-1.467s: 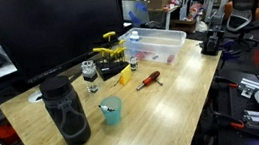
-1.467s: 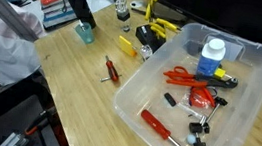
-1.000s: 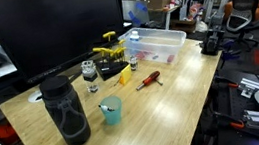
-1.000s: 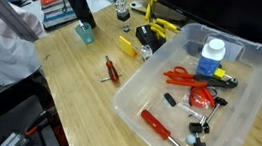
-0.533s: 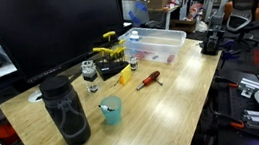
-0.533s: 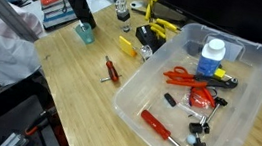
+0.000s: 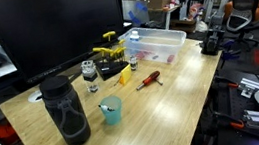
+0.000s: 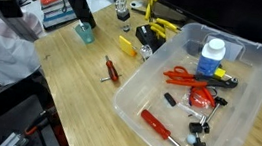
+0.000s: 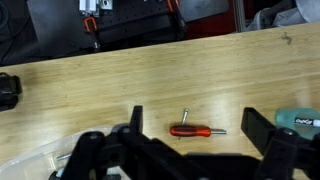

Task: Take the small pliers out of the box and put them on the table

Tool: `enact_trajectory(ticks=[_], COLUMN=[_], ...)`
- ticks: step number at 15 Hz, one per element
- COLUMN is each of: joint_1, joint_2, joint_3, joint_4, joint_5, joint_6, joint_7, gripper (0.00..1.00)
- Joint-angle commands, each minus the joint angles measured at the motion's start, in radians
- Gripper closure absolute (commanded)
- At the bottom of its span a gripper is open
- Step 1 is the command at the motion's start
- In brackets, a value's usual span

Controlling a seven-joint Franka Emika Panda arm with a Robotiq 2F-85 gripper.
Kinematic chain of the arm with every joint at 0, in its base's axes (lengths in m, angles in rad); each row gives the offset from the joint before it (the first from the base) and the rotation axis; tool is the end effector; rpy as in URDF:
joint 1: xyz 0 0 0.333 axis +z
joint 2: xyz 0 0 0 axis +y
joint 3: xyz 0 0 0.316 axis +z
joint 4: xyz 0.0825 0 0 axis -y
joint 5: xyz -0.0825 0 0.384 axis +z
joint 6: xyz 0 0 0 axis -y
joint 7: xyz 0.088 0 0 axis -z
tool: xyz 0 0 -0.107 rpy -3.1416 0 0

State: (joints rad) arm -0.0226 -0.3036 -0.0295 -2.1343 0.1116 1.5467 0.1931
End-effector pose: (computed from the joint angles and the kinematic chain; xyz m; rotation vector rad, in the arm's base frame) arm 0.4312 -0.0113 0.5136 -2.9855 0.3841 0.4426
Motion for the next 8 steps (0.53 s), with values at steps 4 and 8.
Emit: enact_trajectory(ticks=[4,8], joint_1=[-0.010,-0.047], joint_2=[-0.004,0.049], joint_3=[0.009,-0.023], joint_4=[0.003,0.002], joint_5=[0.002,0.069], joint_6=[-0.002,0.127], joint_7=[0.007,0.109], gripper=[0.00,0.00])
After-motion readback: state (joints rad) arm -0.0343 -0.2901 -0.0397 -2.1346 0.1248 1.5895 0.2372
